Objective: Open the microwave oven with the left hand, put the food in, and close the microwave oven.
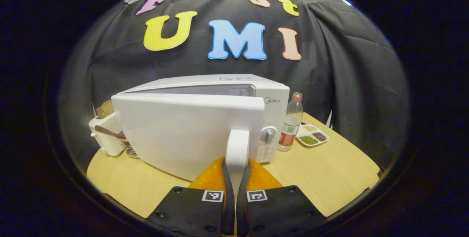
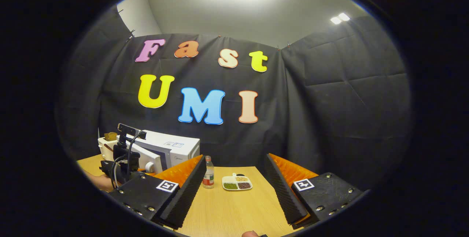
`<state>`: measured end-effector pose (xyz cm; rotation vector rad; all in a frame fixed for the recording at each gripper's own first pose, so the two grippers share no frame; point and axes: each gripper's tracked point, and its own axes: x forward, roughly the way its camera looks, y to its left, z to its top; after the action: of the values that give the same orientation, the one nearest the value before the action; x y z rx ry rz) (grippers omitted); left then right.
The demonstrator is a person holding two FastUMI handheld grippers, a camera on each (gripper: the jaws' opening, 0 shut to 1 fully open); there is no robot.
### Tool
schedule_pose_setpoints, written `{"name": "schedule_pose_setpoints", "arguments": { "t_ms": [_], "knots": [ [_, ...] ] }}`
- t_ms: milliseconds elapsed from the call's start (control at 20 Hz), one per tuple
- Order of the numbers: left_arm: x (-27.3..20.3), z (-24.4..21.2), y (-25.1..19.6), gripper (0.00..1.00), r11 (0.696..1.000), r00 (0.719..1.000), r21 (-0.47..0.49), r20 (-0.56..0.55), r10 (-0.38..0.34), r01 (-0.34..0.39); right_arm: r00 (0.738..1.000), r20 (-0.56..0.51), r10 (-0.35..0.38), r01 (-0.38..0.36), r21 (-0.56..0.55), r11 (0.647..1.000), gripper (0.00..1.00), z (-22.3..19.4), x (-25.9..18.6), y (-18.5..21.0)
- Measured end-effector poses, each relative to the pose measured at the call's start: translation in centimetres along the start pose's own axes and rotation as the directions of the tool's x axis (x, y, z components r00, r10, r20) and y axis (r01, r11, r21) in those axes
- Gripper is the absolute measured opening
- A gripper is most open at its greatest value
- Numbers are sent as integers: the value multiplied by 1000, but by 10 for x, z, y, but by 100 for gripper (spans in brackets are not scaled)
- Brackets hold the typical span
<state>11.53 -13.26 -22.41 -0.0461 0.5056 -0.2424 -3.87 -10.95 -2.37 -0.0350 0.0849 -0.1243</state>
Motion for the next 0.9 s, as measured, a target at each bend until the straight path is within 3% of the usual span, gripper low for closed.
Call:
{"name": "schedule_pose_setpoints", "arguments": {
  "t_ms": [350,500,900],
  "knots": [
    [-62,-25,31,16,999,999,30,-10,30,-30,981,-3,194,-194,4,981,98,-5,19,59],
    [-89,-36,50,23,998,998,36,-20,55,-55,957,-25,288,-287,8,958,98,-12,24,89],
    [-156,-65,122,25,982,983,-51,-33,182,-184,889,-83,449,-453,-23,891,98,-28,23,153]
  ]
}}
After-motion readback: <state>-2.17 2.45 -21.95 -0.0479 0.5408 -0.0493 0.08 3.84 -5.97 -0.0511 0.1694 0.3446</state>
